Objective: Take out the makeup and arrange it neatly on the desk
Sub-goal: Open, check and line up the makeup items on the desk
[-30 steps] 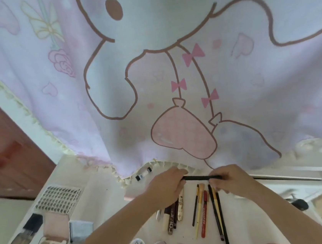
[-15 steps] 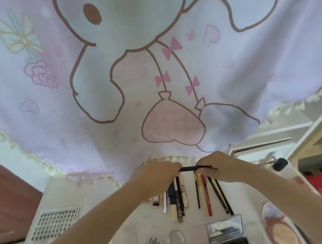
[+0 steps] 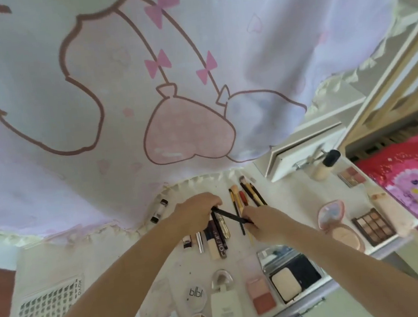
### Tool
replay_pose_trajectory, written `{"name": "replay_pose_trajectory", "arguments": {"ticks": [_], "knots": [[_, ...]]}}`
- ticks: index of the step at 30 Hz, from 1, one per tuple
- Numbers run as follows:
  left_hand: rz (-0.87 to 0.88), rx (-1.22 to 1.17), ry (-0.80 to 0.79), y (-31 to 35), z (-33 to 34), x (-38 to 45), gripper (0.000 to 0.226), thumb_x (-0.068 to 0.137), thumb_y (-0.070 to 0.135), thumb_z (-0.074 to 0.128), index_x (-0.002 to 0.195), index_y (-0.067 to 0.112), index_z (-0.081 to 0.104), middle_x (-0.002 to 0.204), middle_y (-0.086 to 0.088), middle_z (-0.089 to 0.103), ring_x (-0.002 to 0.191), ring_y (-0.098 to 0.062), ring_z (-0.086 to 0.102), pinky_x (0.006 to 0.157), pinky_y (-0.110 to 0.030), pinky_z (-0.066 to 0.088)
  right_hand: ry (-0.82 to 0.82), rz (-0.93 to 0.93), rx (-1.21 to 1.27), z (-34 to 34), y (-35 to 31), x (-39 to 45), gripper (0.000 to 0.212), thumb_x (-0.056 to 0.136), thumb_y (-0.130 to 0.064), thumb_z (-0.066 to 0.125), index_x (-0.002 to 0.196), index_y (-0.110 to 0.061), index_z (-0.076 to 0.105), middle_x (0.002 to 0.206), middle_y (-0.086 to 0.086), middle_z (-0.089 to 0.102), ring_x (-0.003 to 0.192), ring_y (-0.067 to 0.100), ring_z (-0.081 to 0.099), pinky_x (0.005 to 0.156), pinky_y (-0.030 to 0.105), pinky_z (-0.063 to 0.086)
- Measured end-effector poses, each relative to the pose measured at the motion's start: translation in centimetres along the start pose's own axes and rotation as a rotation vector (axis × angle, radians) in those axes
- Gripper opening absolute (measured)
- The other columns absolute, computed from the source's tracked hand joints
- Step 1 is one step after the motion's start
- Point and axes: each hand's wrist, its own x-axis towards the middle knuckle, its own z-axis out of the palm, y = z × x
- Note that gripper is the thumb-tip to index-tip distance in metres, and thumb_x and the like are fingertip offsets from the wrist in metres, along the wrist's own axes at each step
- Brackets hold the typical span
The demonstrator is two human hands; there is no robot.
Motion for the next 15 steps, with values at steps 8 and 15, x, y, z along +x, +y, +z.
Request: {"name": "replay_pose_trajectory", "arguments": {"ticks": [8,15], "knots": [[0.162,0.129,-0.109,-1.8,1.0,6.1,0.026,0.093,0.005,0.044,0.115,0.002,0.057,0.137,-0.009,0.033,0.108,-0.025,0.049,0.095,-0.03,0.039,0.141,0.251,0.08,2.6,1.0,3.0,0.022,0.092,-0.015,0.041,0.099,-0.001,0.057,0.103,0.014,0.061,0.096,0.027,0.057,0.072,0.026,0.038],[0.254,0.092,-0.071,-3.3,2.1,8.7,0.028,0.093,0.007,0.044,0.117,0.008,0.059,0.138,-0.006,0.036,0.121,-0.022,0.043,0.101,-0.028,0.036,0.069,0.297,0.226,2.7,2.4,5.1,0.025,0.091,-0.019,0.046,0.107,-0.006,0.059,0.107,0.01,0.062,0.099,0.022,0.056,0.078,0.023,0.04]]}}
